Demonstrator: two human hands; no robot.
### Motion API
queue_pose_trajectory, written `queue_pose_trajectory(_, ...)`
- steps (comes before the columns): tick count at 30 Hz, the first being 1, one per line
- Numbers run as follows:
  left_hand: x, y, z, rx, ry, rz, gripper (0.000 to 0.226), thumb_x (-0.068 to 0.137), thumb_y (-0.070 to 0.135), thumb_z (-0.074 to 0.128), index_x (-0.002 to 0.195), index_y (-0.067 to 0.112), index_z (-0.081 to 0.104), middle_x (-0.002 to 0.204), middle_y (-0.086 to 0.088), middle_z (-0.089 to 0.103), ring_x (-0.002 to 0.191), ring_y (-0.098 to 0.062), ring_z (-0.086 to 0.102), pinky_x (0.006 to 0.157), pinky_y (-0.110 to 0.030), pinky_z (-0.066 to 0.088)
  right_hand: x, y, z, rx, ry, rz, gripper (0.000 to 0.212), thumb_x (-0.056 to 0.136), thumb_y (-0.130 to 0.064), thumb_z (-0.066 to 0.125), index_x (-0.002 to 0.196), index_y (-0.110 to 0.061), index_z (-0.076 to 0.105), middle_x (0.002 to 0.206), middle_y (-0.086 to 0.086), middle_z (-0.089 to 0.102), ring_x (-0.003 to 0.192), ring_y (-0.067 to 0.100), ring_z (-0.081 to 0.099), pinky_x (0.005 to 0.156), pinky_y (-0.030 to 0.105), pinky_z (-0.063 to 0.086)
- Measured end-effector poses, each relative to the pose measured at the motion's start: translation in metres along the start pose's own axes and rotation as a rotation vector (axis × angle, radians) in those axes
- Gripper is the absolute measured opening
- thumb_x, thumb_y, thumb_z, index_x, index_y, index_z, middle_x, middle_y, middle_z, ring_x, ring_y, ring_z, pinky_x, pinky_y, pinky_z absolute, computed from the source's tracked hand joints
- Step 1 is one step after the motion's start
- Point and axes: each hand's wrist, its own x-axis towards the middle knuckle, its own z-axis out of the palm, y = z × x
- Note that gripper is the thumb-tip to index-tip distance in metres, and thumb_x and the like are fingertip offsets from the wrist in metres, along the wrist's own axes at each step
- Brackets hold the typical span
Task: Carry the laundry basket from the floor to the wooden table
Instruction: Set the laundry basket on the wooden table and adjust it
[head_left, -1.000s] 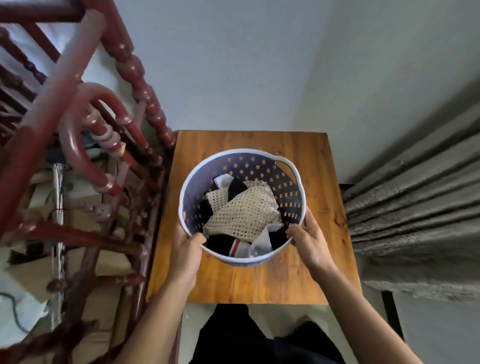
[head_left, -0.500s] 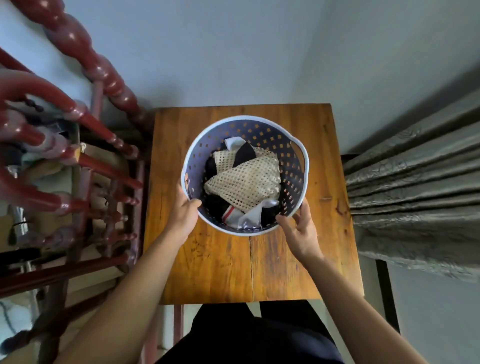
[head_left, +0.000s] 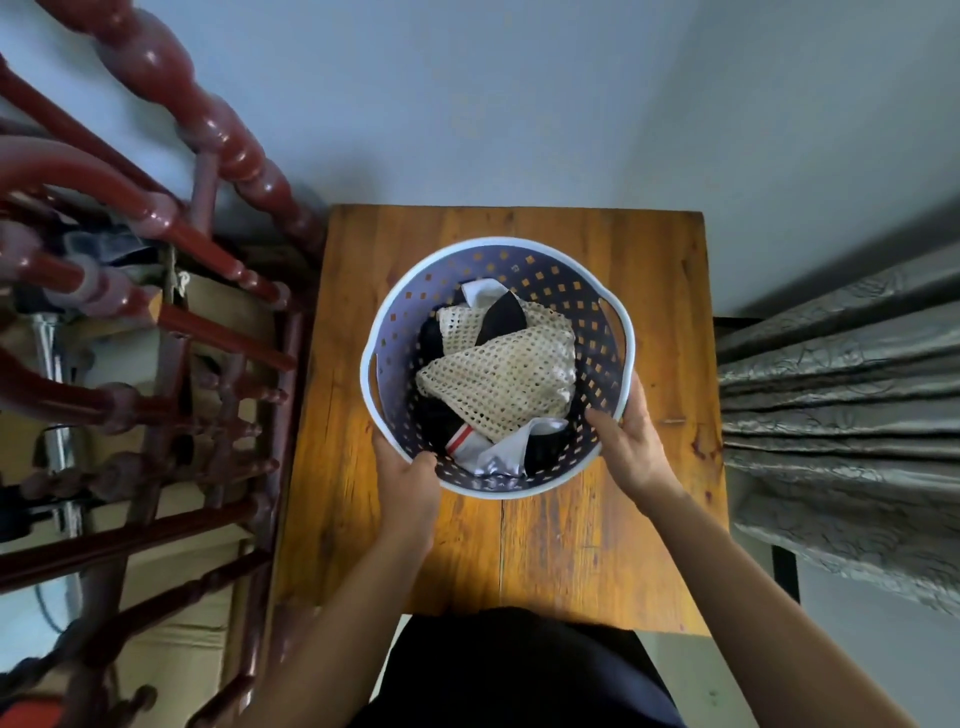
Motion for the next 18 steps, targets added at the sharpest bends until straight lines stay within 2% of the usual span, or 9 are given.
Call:
queue_pose_trajectory(2,0.002,0.006,-0.004,0.000,-0.024,0.014,0.062,0.089,-0.006,0.043,0.143,0.023,0.040,0.132,-0.002,0.060,0.115,-0.018,0.060,0.091,-0.036,0.051,0.005,-0.002,0.003,-0.030,0.002,-0.022,0.070,0.089,-0.022,0.053,0.157,-0.029,0.036,0.126,-0.016,0.066,0.118,0.012,0.062,0.103,0.054,0.051)
queue_pose_trajectory(4,0.009,0.016,-0.012,0.036,-0.052,0.056,0.059,0.090,-0.006,0.043,0.142,0.022,0.040,0.129,-0.001,0.059,0.108,-0.011,0.059,0.082,-0.030,0.050,0.009,-0.009,0.010,-0.015,-0.002,-0.022,0.070,0.089,-0.021,0.053,0.156,-0.028,0.036,0.116,-0.032,0.064,0.111,-0.008,0.061,0.099,0.048,0.053)
queue_pose_trajectory(6,0.027,0.027,-0.021,0.068,-0.079,0.084,0.056,0.090,-0.003,0.044,0.139,0.023,0.040,0.129,-0.001,0.059,0.109,-0.014,0.059,0.089,-0.037,0.052,0.016,-0.020,0.020,-0.003,0.001,-0.031,0.072,0.089,-0.020,0.054,0.157,-0.028,0.035,0.115,-0.035,0.063,0.107,-0.016,0.059,0.097,0.042,0.051)
queue_pose_trajectory(7,0.038,0.035,-0.026,0.080,-0.089,0.097,0.055,0.088,-0.001,0.045,0.136,0.025,0.041,0.129,-0.002,0.059,0.112,-0.018,0.060,0.096,-0.045,0.051,0.022,-0.030,0.026,-0.003,0.003,-0.047,0.072,0.089,-0.020,0.054,0.157,-0.027,0.034,0.117,-0.029,0.063,0.108,-0.010,0.061,0.097,0.044,0.052)
queue_pose_trajectory(9,0.061,0.051,-0.033,0.096,-0.095,0.110,0.054,0.084,0.003,0.046,0.132,0.029,0.043,0.129,-0.002,0.060,0.116,-0.024,0.060,0.101,-0.055,0.048,0.039,-0.045,0.038,-0.014,0.004,-0.086,0.071,0.089,-0.017,0.054,0.156,-0.026,0.034,0.121,-0.013,0.066,0.112,0.012,0.065,0.097,0.053,0.054)
queue_pose_trajectory(11,0.084,0.071,-0.036,0.100,-0.082,0.130,0.054,0.084,0.003,0.045,0.129,0.031,0.043,0.129,-0.001,0.059,0.117,-0.025,0.059,0.100,-0.055,0.050,0.062,-0.061,0.051,-0.027,-0.007,-0.116,0.069,0.091,-0.016,0.053,0.155,-0.028,0.032,0.123,-0.003,0.066,0.113,0.027,0.066,0.095,0.060,0.055)
queue_pose_trajectory(13,0.108,0.091,-0.037,0.073,-0.078,0.164,0.056,0.083,-0.001,0.045,0.128,0.032,0.042,0.129,0.000,0.058,0.118,-0.025,0.058,0.095,-0.052,0.052,0.083,-0.078,0.063,-0.029,-0.017,-0.103,0.069,0.093,-0.019,0.053,0.155,-0.034,0.029,0.128,0.000,0.066,0.112,0.031,0.067,0.093,0.062,0.056)
queue_pose_trajectory(16,0.146,0.110,-0.042,0.026,-0.039,0.173,0.068,0.075,0.003,0.046,0.138,0.028,0.039,0.141,-0.003,0.055,0.127,-0.029,0.055,0.104,-0.056,0.047,0.106,-0.104,0.081,-0.045,-0.032,-0.101,0.070,0.095,-0.020,0.051,0.159,-0.032,0.023,0.132,0.001,0.062,0.115,0.030,0.065,0.096,0.059,0.057)
queue_pose_trajectory(18,0.166,0.119,-0.047,0.006,-0.021,0.173,0.065,0.075,0.002,0.045,0.136,0.025,0.041,0.137,-0.003,0.057,0.124,-0.029,0.056,0.104,-0.055,0.047,0.118,-0.117,0.094,-0.039,-0.032,-0.086,0.069,0.096,-0.021,0.049,0.159,-0.032,0.022,0.130,0.000,0.061,0.113,0.029,0.066,0.095,0.057,0.058)
